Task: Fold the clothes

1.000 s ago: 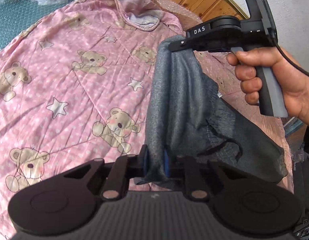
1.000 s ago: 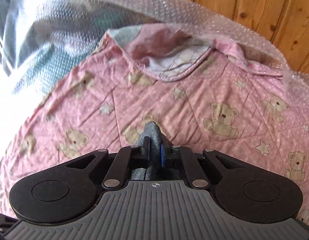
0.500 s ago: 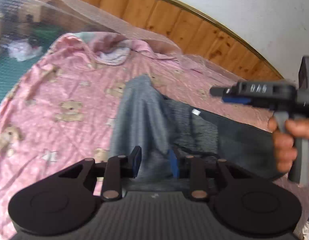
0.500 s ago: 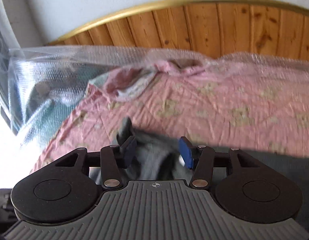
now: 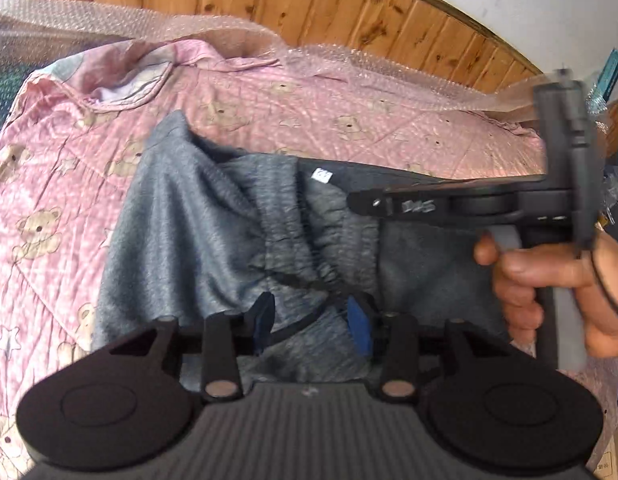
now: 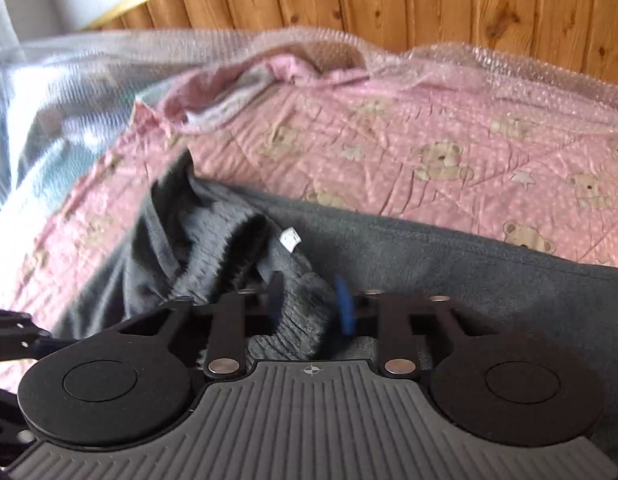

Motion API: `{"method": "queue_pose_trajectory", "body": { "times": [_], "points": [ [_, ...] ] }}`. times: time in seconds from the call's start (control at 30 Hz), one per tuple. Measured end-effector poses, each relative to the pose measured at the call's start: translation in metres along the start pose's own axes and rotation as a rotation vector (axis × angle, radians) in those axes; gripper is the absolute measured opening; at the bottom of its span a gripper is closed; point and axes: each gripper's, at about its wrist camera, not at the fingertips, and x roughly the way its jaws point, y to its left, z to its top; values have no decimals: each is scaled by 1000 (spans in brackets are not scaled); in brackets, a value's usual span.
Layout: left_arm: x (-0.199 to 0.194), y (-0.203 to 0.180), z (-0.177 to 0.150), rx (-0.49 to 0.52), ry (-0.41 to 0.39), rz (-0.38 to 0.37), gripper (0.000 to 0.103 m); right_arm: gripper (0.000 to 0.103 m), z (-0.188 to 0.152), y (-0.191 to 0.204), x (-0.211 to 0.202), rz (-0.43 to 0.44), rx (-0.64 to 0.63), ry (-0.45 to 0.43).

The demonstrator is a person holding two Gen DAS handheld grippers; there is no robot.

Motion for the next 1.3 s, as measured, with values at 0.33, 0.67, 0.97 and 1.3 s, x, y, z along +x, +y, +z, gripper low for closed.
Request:
{"method": "queue_pose_trajectory", "body": {
  "times": [0.33,0.67,0.97,1.3],
  "points": [
    [10,-41,0,84,41,60,59,64,-53,-111,-101,-32,356,-159],
    [35,-165,76,16,21,-138,61,69,-221,-376,-237,-449,866,-261],
    [100,-326,132,63,75,-311,66,53,-241,-407,-211,-289,810,-268],
    [197,-457,161,171,194,-331,73,12,-202,-340,-238,-369,328,-313]
  ]
}}
